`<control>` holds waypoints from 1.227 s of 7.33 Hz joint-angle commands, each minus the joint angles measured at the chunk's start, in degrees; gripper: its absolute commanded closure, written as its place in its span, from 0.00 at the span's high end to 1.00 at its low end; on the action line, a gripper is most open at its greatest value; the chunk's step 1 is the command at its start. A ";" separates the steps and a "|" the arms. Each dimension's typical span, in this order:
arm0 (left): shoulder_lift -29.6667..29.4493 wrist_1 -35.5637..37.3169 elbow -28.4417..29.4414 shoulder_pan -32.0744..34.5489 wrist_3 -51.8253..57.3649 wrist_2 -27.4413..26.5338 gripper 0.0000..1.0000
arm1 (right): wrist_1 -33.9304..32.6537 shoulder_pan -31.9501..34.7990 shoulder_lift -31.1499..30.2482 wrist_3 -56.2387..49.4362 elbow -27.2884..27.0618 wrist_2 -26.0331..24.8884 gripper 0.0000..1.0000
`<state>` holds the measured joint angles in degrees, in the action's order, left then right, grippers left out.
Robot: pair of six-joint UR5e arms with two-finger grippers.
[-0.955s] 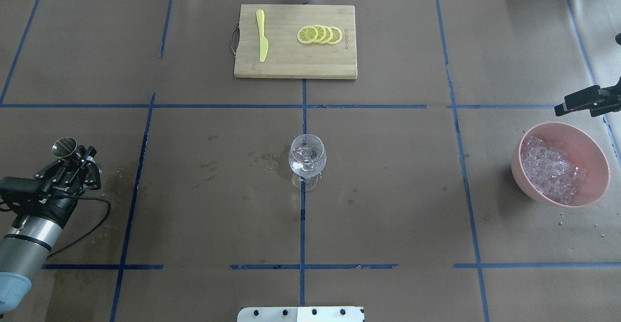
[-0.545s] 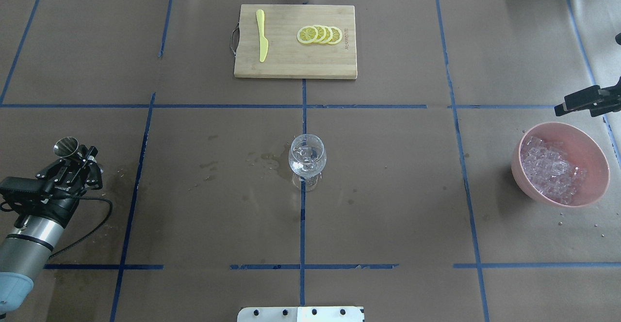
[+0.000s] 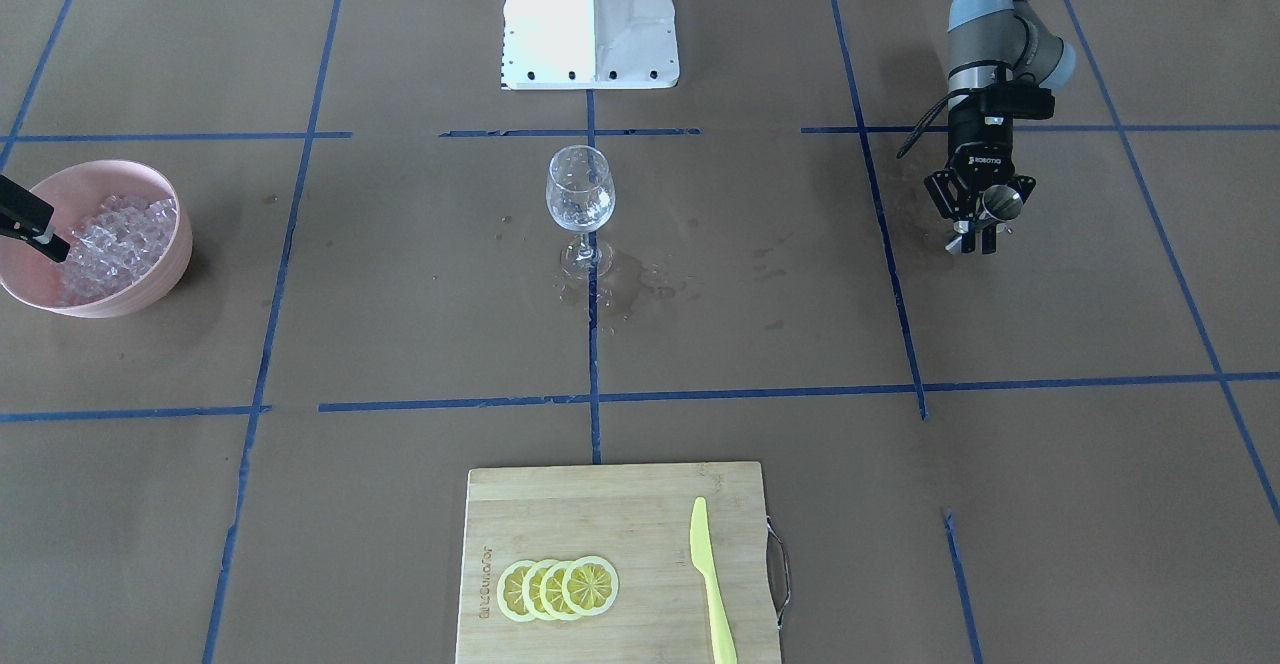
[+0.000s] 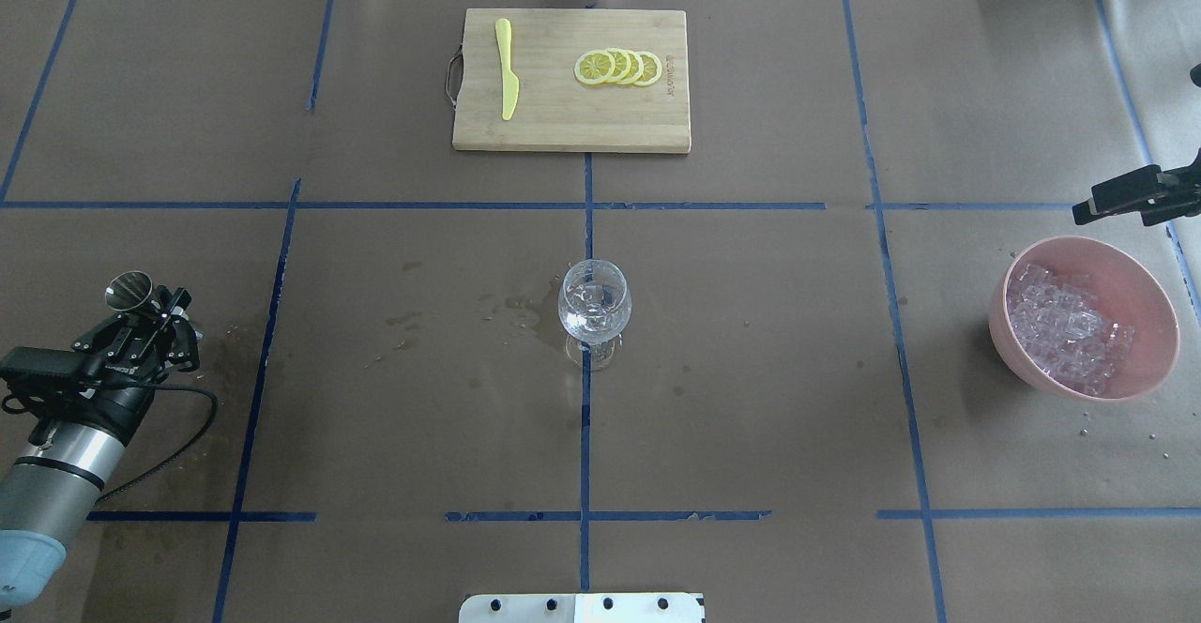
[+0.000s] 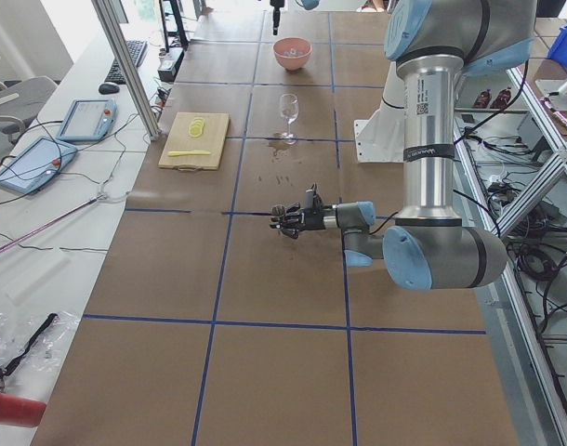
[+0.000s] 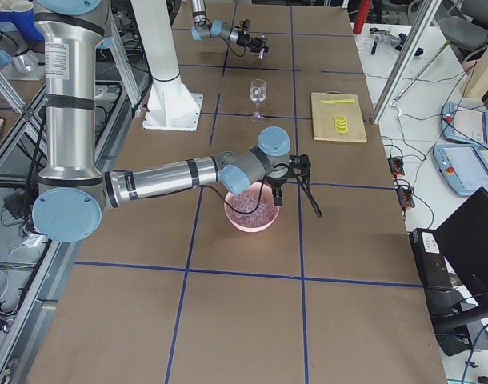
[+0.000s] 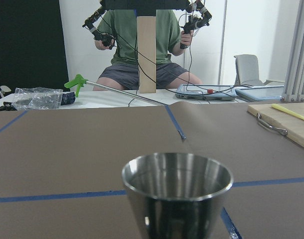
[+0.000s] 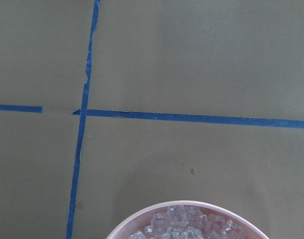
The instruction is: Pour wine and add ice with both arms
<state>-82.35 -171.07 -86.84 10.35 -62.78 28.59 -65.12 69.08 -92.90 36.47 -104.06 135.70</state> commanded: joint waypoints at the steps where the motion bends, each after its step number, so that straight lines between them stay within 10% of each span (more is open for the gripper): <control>1: 0.00 0.03 0.62 -0.51 -0.23 0.07 0.35 | 0.00 0.00 0.00 0.00 0.00 0.00 1.00; 4: 0.00 0.03 0.80 -0.60 -0.23 0.15 0.38 | 0.08 -0.18 0.00 0.00 0.00 0.09 1.00; 8: 0.96 -0.23 0.18 -0.51 0.64 4.88 1.00 | 0.00 -0.09 -0.09 0.09 -0.70 0.09 1.00; 9: 1.84 -0.23 -0.25 -0.51 0.73 6.55 1.00 | 0.00 -0.09 -0.44 0.09 -0.97 0.09 1.00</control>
<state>-81.46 -171.23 -86.62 9.77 -62.23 32.88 -65.12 68.95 -93.07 36.53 -104.72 135.79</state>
